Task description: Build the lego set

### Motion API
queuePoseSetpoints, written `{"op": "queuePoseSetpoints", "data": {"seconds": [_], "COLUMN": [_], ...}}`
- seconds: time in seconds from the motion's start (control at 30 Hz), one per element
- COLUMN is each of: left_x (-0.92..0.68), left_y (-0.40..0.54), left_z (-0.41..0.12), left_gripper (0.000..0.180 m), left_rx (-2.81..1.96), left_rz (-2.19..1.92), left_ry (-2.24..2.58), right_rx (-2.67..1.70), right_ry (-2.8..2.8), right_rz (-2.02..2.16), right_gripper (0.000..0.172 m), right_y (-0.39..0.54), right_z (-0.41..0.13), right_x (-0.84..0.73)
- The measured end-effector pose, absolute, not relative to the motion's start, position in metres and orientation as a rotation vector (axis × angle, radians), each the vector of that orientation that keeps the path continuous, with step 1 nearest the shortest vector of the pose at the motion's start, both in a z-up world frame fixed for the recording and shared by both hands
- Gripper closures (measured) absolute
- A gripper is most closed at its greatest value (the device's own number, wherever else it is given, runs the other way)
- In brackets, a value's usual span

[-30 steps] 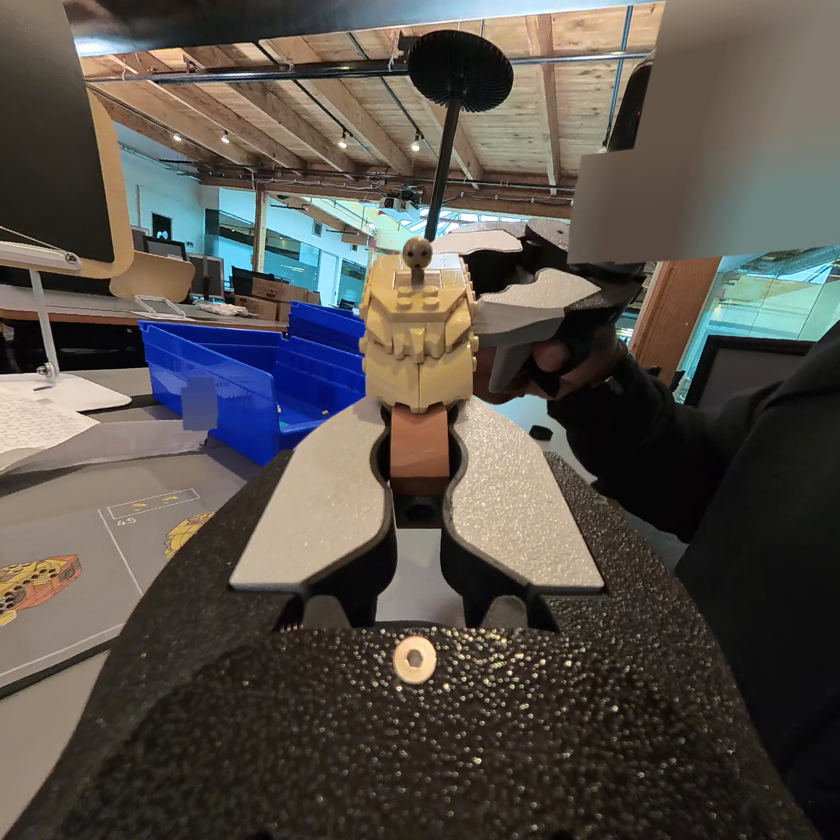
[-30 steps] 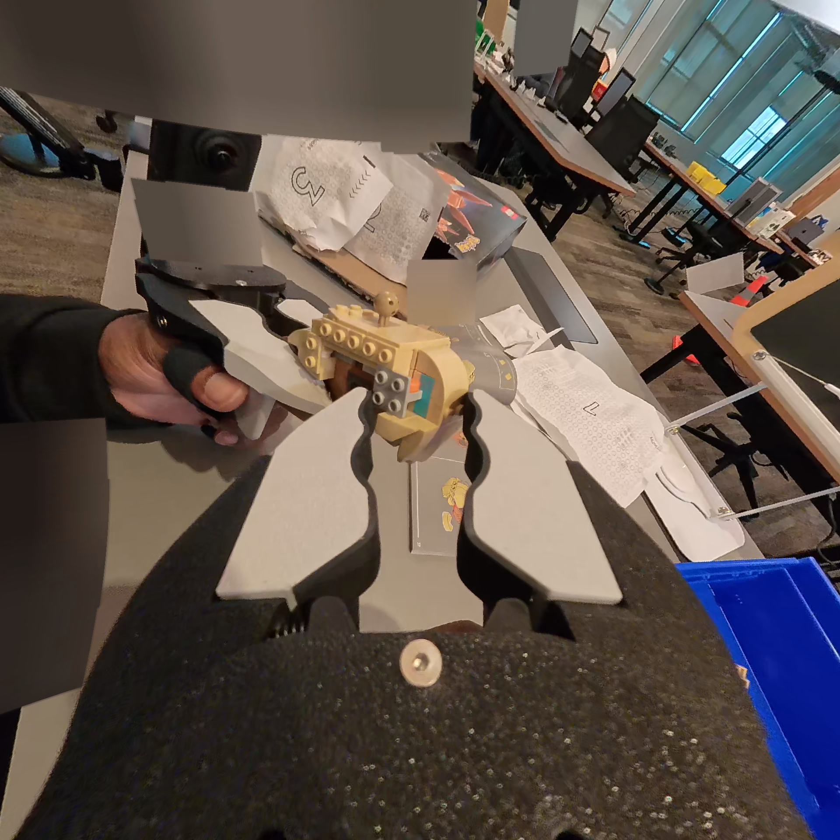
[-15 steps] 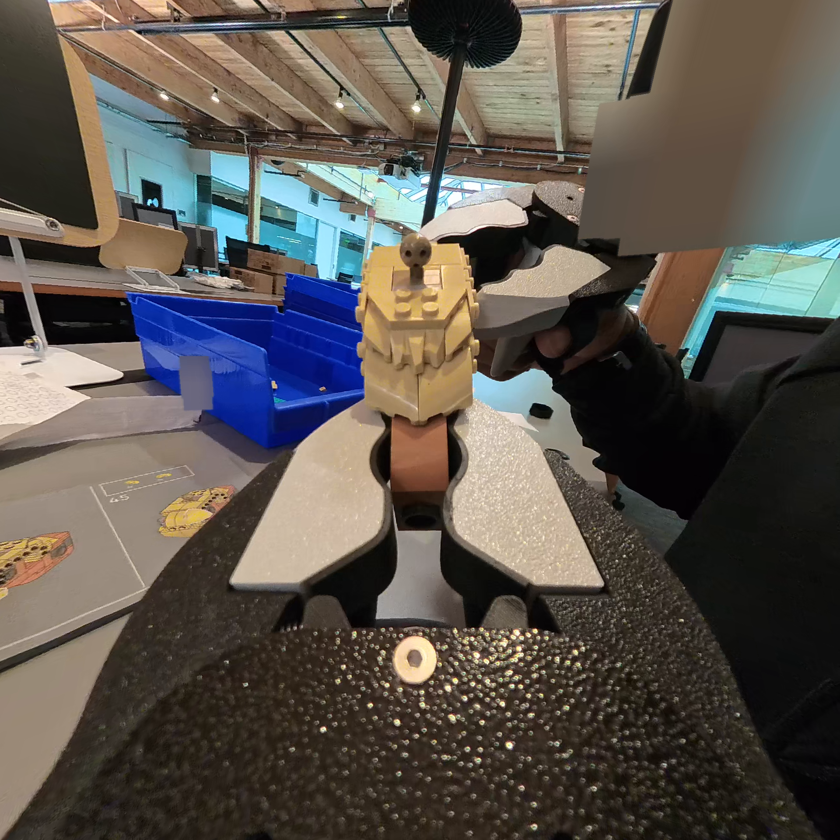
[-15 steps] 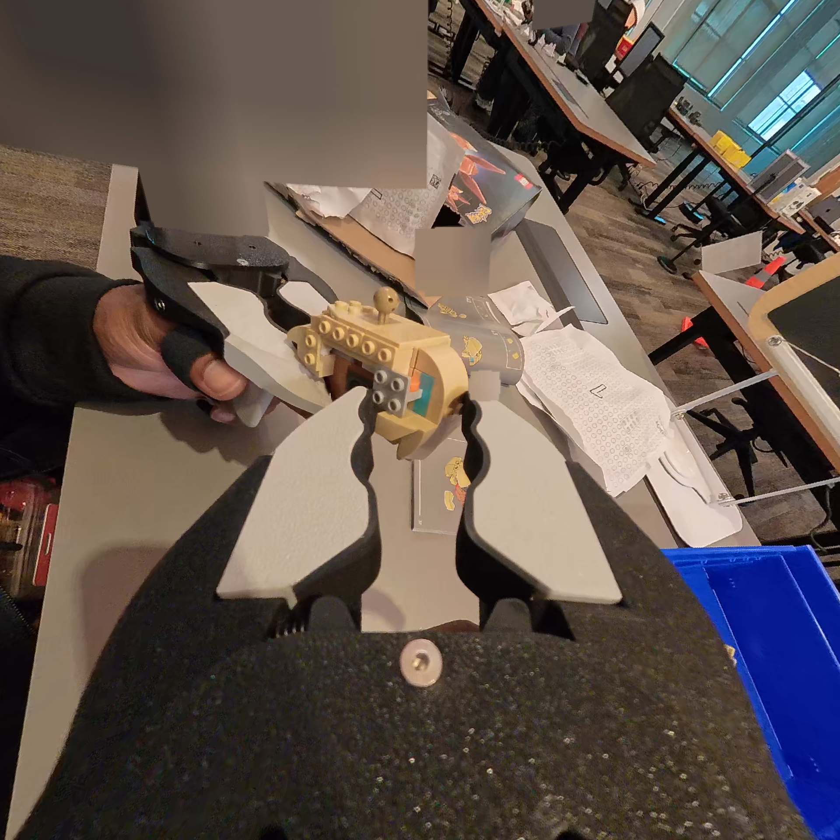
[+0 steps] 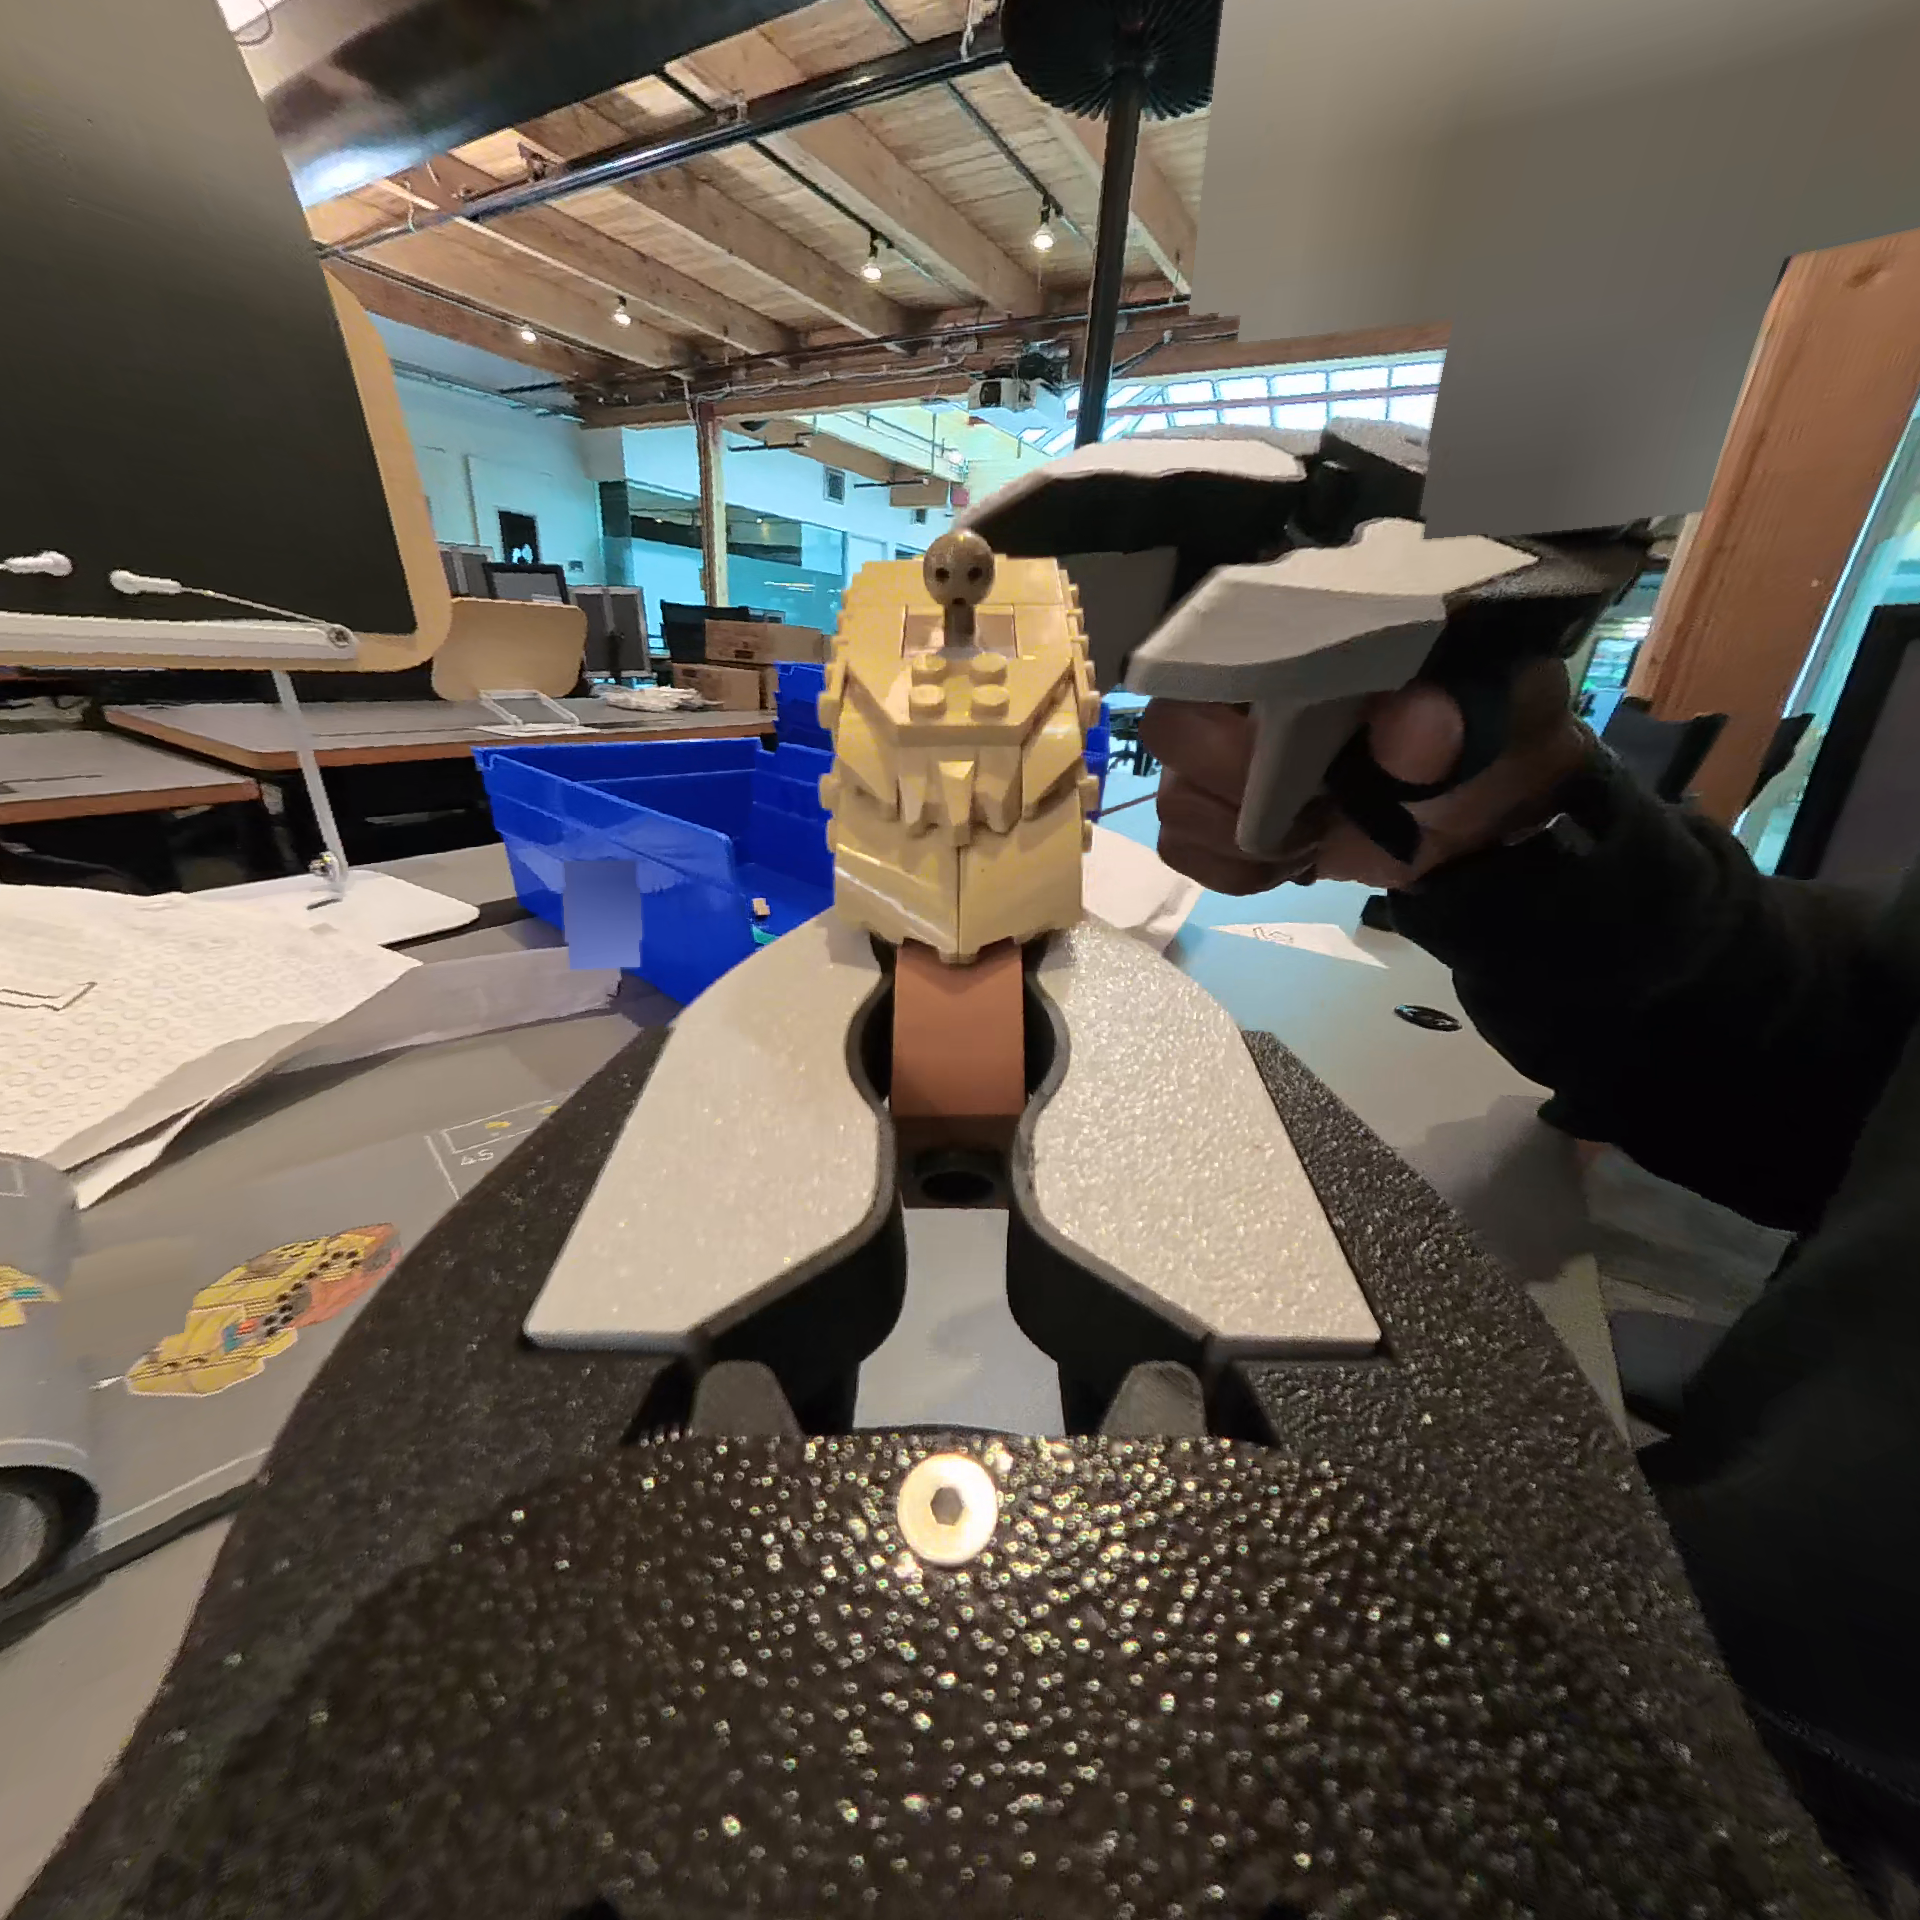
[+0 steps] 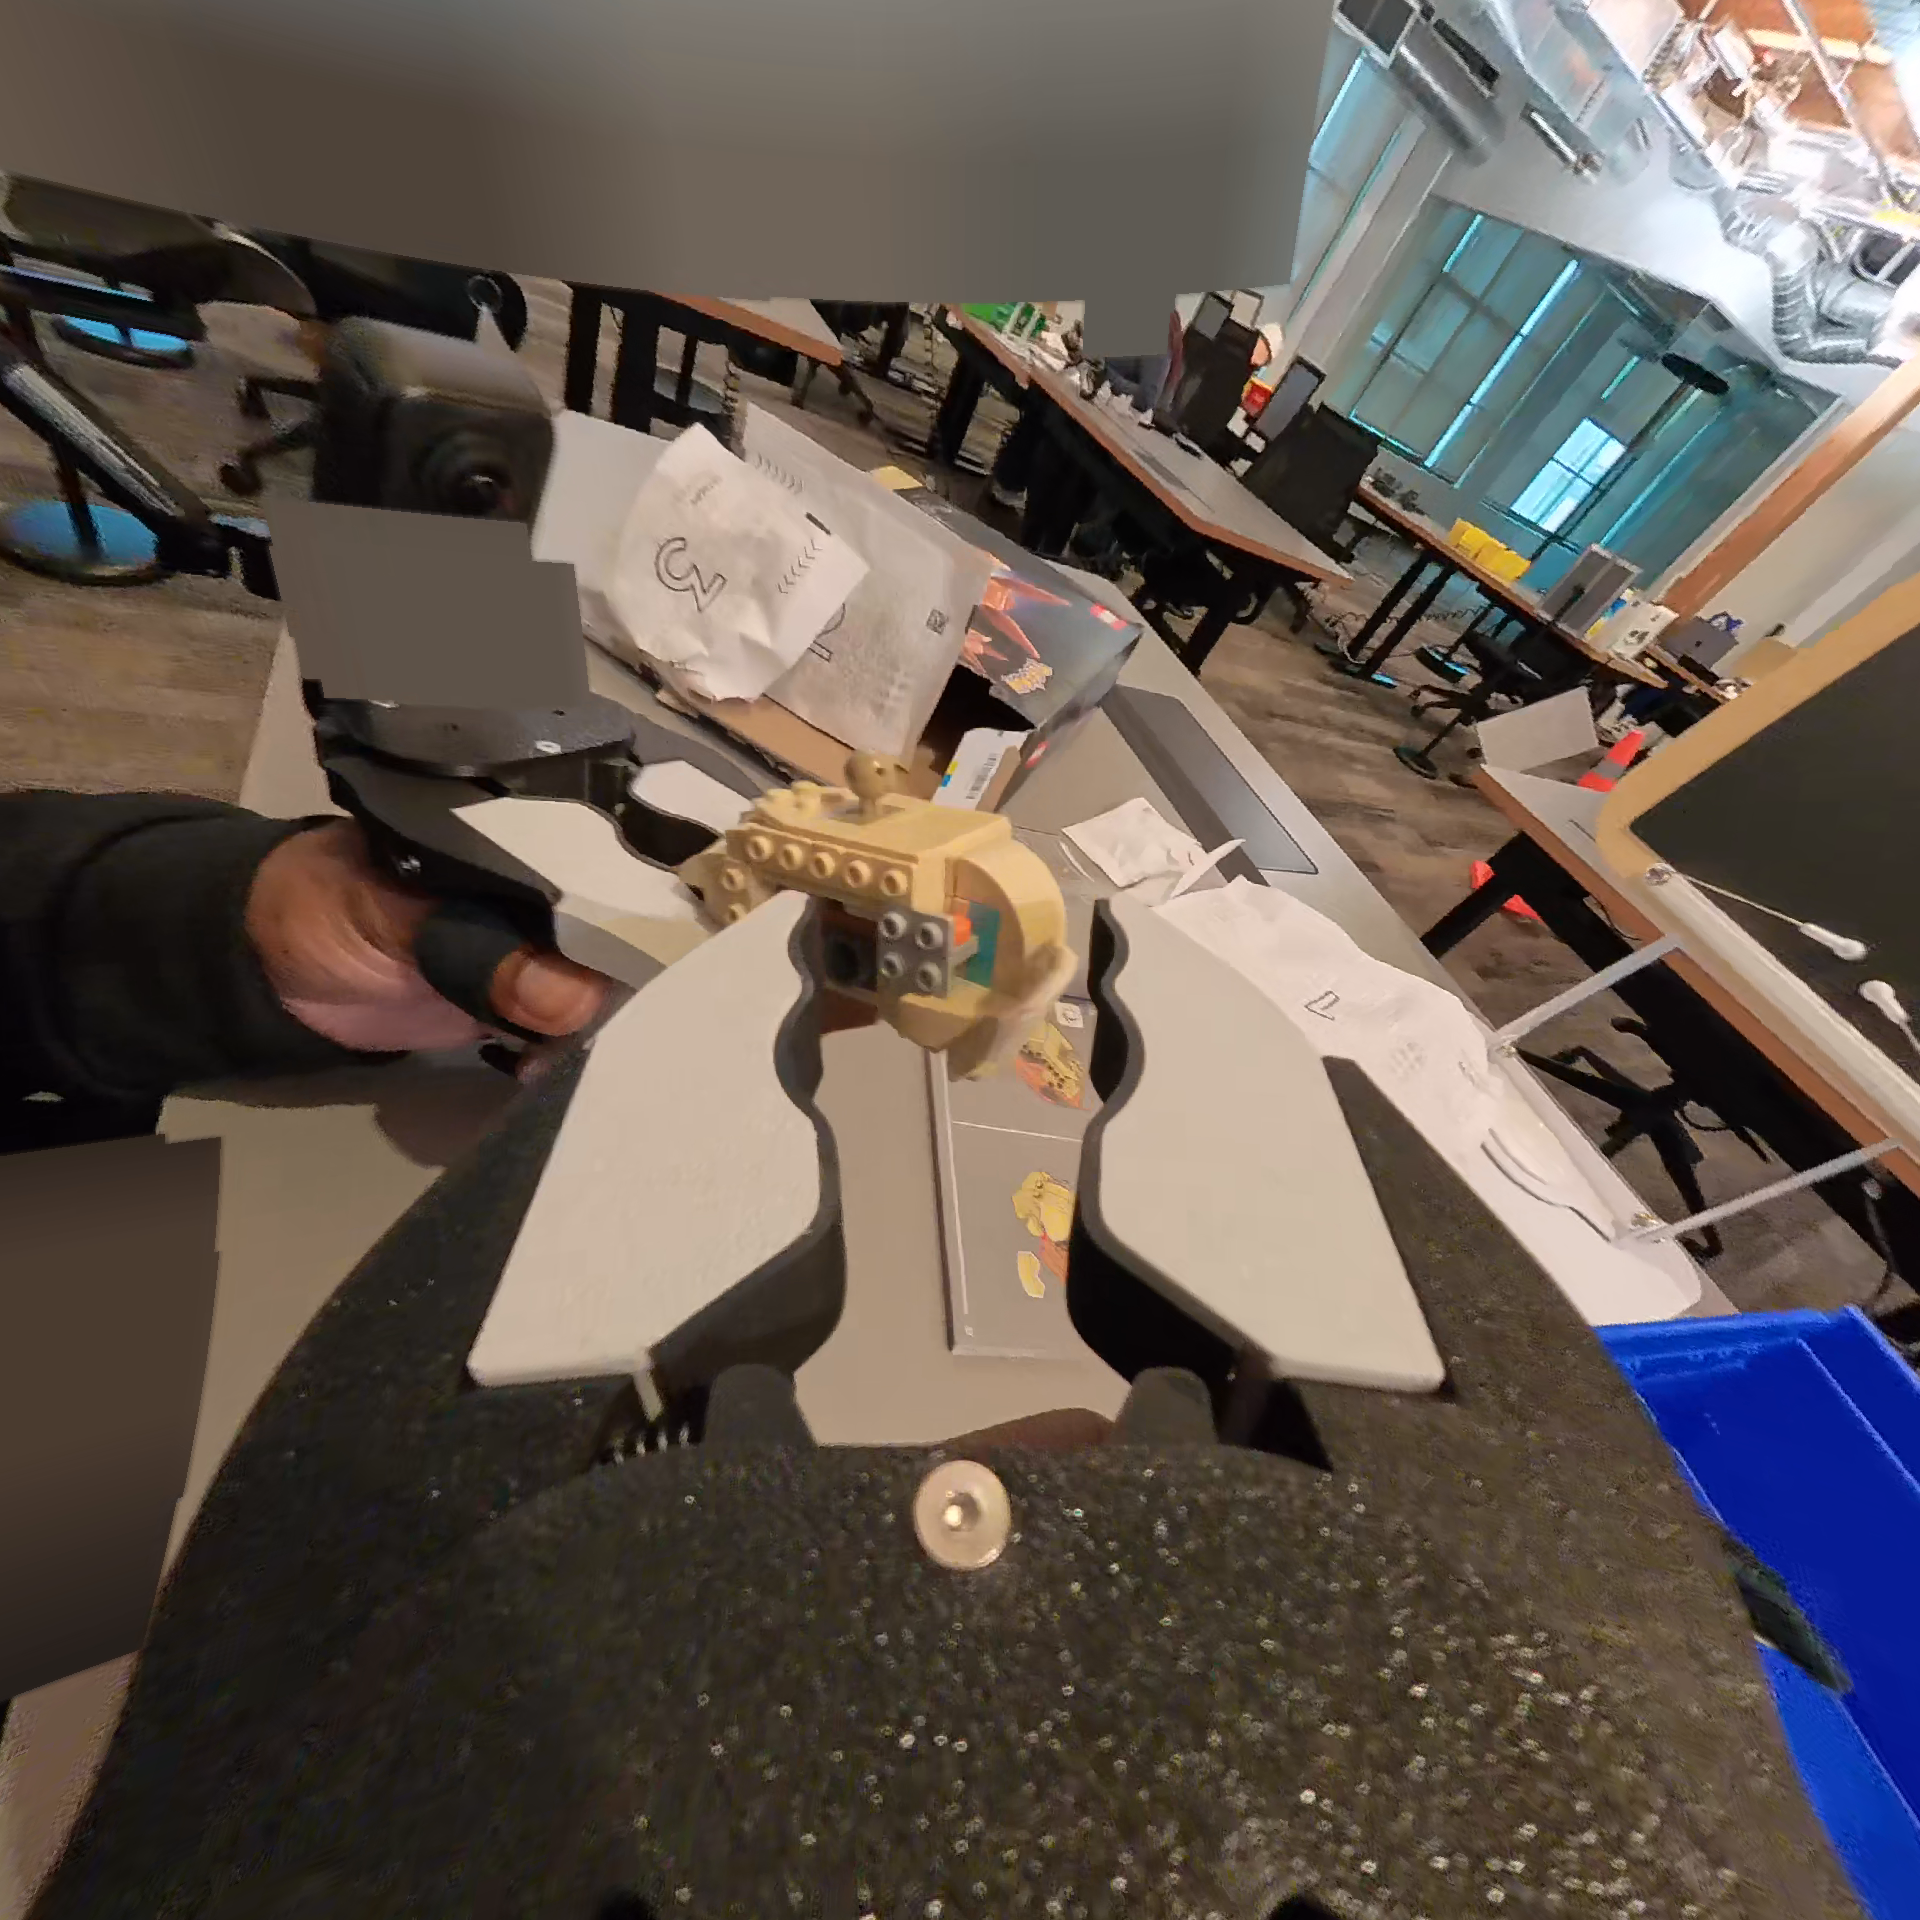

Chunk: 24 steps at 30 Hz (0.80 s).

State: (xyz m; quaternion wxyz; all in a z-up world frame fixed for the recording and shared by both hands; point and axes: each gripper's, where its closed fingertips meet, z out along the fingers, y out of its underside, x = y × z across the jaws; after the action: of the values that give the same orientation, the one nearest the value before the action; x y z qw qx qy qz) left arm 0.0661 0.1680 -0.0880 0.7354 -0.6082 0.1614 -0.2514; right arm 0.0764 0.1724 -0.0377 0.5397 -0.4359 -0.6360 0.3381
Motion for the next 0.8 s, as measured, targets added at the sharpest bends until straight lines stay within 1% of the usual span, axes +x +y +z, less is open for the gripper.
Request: {"op": "queuePoseSetpoints", "data": {"seconds": [0.17,0.3,0.8], "left_x": [0.069,0.07,0.074], "left_y": [0.167,0.166,0.167], "left_z": [-0.088,-0.091,-0.099], "left_gripper": [0.163,0.163,0.163], "left_rx": [-1.337,-1.358,-1.406], "left_rz": [-0.503,-0.483,-0.485], "left_ry": [0.393,0.413,0.433], "right_rx": [-1.027,-1.01,-1.016], "right_ry": [-1.537,-1.525,-1.558], "right_rz": [0.74,0.656,0.594], "right_gripper": [0.125,0.135,0.135], "right_y": [0.172,0.177,0.179], "right_z": [-0.048,-0.051,-0.061], "right_x": [0.073,0.074,0.077]}}
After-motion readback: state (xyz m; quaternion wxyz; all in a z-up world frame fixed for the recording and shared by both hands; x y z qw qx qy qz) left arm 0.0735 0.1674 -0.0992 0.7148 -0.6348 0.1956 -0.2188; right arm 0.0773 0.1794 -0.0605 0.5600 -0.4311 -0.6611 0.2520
